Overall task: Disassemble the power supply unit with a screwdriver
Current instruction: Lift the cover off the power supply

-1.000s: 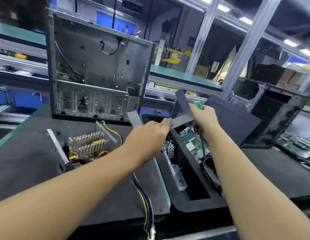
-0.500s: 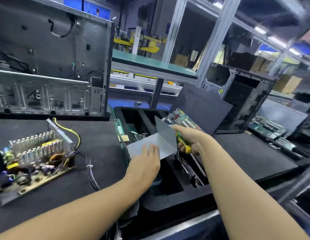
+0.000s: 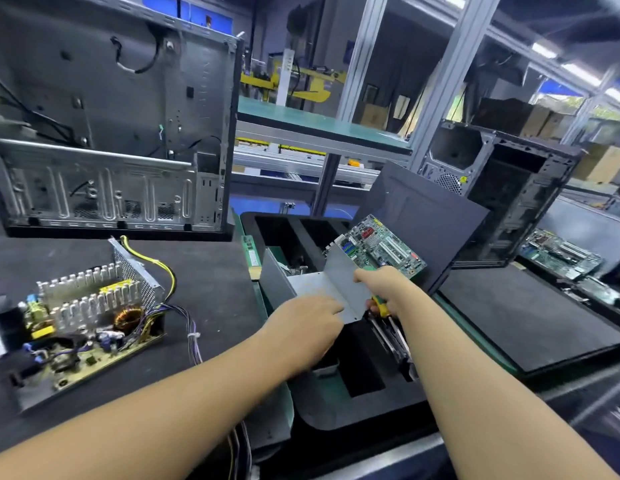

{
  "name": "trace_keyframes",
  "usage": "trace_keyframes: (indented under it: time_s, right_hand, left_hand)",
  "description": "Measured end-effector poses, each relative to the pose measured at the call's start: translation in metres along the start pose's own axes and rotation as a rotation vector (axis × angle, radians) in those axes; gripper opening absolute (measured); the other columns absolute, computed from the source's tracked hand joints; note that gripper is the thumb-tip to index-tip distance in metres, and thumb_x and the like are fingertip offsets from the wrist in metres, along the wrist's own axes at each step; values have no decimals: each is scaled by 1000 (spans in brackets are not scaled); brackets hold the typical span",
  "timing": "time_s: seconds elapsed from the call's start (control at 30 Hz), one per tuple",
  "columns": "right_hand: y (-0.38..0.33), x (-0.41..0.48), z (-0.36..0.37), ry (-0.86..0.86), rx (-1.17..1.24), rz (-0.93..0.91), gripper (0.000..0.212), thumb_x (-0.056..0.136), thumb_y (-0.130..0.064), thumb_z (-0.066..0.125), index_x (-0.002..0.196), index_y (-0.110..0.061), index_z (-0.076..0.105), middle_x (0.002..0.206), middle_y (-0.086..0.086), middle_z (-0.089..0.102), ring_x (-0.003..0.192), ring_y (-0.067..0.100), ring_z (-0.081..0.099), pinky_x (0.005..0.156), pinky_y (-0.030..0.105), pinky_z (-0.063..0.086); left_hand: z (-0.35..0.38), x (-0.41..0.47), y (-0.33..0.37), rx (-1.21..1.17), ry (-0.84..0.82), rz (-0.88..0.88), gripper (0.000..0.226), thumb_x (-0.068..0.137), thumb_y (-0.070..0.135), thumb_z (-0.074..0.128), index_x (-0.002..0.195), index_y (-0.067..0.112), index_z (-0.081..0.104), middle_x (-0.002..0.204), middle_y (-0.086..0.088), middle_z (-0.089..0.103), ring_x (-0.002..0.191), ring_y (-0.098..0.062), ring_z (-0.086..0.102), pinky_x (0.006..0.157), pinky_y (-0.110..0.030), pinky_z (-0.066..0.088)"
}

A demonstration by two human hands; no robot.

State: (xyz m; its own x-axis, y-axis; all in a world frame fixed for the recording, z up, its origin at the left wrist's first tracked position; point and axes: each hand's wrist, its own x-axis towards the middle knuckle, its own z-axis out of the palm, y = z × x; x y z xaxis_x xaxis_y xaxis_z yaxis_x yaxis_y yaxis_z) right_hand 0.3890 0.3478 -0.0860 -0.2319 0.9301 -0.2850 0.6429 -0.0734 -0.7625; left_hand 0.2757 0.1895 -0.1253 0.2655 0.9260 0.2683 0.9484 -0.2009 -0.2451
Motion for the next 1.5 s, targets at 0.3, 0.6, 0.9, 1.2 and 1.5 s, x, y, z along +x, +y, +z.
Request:
trace_keyframes:
  time_s: [0.3, 0.6, 0.9, 1.2, 1.5]
  right_hand:
    - [-45, -37, 15, 477, -492, -274, 50, 85, -53, 54, 112, -12, 48, 101, 5, 59, 82, 27, 55, 65, 34, 38]
    - [-130, -107, 119, -53, -479, -814, 39, 88, -56, 58, 85, -17, 53, 82, -1, 57, 76, 17, 55, 59, 31, 39]
    - [-166, -135, 207, -208, -387, -838, 38, 87, -53, 55, 80, -16, 49, 71, 1, 56, 59, 16, 50, 52, 28, 35]
    - [-139, -89, 229, -417, 183, -240, 5, 98, -9, 36, 97, -13, 39, 76, 11, 40, 48, 17, 40, 40, 20, 40]
    - [-113, -89, 243, -428, -109, -380, 54, 88, -10, 65, 136, -5, 41, 112, 24, 64, 88, 28, 61, 72, 39, 47]
  left_hand:
    - [-43, -49, -57, -235, 189, -379, 33, 105, 45, 37, 120, 28, 61, 106, 0, 68, 104, -27, 62, 80, -38, 48]
    - [-91, -146, -160, -46, 15, -778, 50, 93, 68, 31, 95, 33, 67, 95, 3, 67, 98, -25, 64, 75, -35, 44]
    - [-70, -231, -189, -357, -520, -916, 96, 80, 64, 68, 156, 36, 16, 158, -5, 25, 147, -32, 15, 117, -50, 28]
    - [-97, -251, -221, -400, -618, -692, 89, 89, 31, 66, 160, 29, 13, 162, 2, 23, 147, -19, 22, 115, -34, 27]
    - [-101, -240, -232, -212, -686, -665, 91, 77, 48, 77, 154, 24, 34, 142, 3, 50, 122, -16, 51, 94, -30, 45]
